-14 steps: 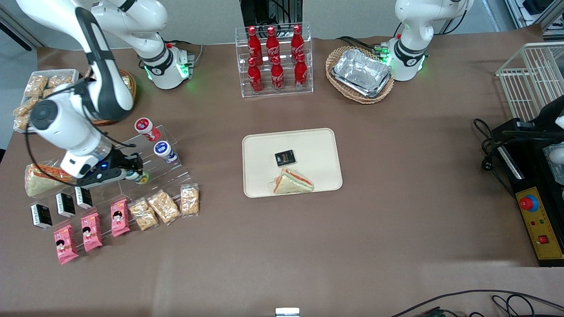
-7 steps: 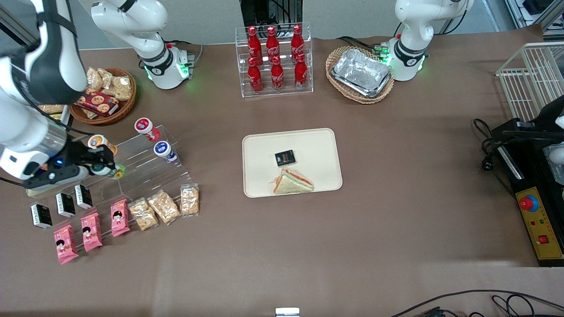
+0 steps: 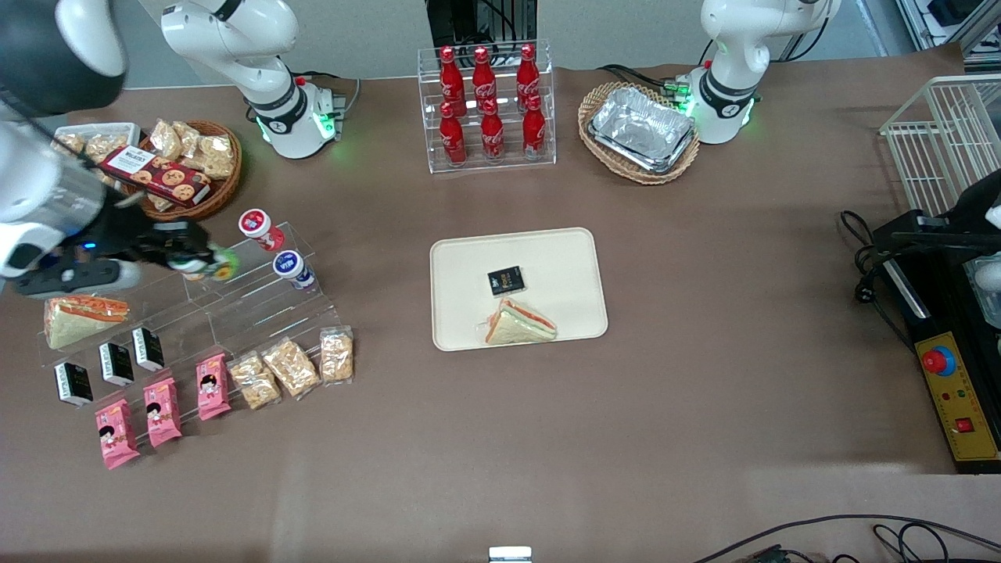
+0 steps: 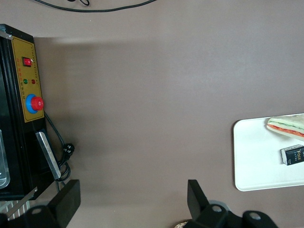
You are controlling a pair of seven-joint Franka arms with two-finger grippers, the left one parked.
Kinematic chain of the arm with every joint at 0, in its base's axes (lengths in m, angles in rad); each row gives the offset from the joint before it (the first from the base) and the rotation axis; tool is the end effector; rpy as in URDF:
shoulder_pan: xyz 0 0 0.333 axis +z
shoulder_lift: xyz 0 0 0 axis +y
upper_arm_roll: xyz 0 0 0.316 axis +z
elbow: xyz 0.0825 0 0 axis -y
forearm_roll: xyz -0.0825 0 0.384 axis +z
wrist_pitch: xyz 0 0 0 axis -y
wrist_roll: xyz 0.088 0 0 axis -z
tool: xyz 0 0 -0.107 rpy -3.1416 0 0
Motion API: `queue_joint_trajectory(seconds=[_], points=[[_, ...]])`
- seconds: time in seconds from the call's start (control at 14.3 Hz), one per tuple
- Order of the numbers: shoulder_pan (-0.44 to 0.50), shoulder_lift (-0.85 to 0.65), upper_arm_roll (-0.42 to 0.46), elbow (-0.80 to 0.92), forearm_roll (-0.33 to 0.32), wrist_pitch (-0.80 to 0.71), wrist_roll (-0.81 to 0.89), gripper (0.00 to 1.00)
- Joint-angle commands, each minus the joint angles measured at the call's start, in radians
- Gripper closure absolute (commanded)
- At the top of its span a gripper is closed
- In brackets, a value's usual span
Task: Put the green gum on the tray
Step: 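Carry the green gum bottle with the right gripper over the white tray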
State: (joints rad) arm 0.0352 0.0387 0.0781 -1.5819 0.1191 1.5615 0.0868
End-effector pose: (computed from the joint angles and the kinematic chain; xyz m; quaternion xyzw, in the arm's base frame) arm 0.5589 0.0756 0.5977 -0.9976 -0.0120 0.0354 0.0578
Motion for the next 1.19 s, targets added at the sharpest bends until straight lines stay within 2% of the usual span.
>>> queue_joint_trajectory(seconds=[0.0, 0.35, 0.7, 0.84, 1.12], points=[[0.054, 0.027, 0.076, 0.028, 0.047, -0.012, 0.249, 0.92], [0.081, 0.040, 0.248, -0.100, 0.039, 0.176, 0.563, 0.93], [0.208, 0.033, 0.253, -0.386, 0.020, 0.521, 0.693, 0.93], [0.262, 0.053, 0.255, -0.469, -0.019, 0.612, 0.767, 0.93], [0.359, 0.139, 0.253, -0.582, -0.026, 0.831, 0.927, 0.93]])
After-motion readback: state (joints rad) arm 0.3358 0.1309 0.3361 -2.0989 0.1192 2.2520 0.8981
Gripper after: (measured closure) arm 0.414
